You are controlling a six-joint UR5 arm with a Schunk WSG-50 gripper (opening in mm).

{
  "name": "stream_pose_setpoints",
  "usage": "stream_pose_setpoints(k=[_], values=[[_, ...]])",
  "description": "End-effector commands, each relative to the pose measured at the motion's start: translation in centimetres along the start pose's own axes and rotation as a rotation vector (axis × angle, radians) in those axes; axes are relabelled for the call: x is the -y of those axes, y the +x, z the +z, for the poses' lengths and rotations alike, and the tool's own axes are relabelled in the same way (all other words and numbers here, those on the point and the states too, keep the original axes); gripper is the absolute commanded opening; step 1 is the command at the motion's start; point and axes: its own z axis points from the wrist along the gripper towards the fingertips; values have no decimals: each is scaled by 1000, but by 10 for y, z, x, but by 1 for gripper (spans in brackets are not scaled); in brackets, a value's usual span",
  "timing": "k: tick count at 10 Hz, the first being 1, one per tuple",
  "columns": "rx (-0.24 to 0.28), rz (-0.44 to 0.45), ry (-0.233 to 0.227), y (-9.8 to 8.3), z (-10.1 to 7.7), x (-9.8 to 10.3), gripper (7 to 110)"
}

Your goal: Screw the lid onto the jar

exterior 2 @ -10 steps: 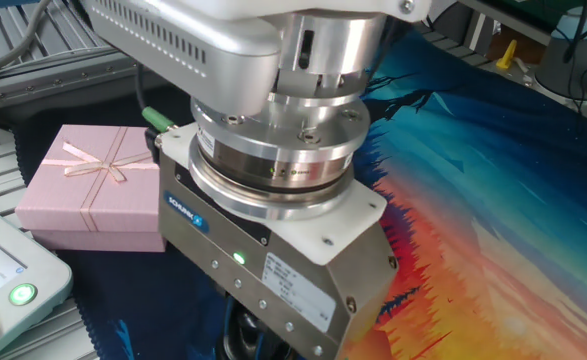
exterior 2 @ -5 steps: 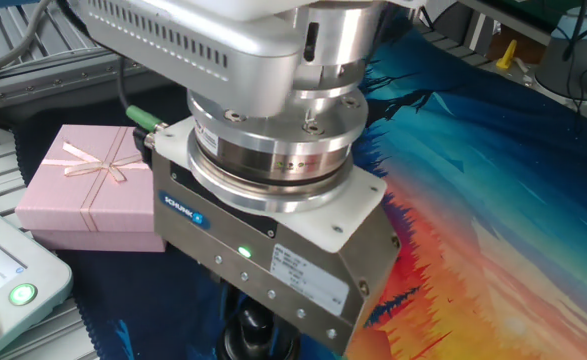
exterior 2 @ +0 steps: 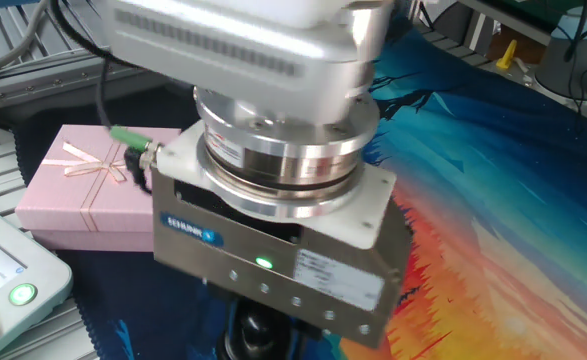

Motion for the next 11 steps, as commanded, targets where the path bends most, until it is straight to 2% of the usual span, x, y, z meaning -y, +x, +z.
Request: stream_pose_setpoints(k=[1,4,6,9,10,11], values=[[40,-190,16,-7,-4,0,44],[92,-245,14,-1,3,7,44],[117,-292,-3,6,-3,6,44],[142,-286,-2,9,-3,2,44],[156,-280,-5,7,-3,1,22],[161,-276,-6,8,-3,0,22]])
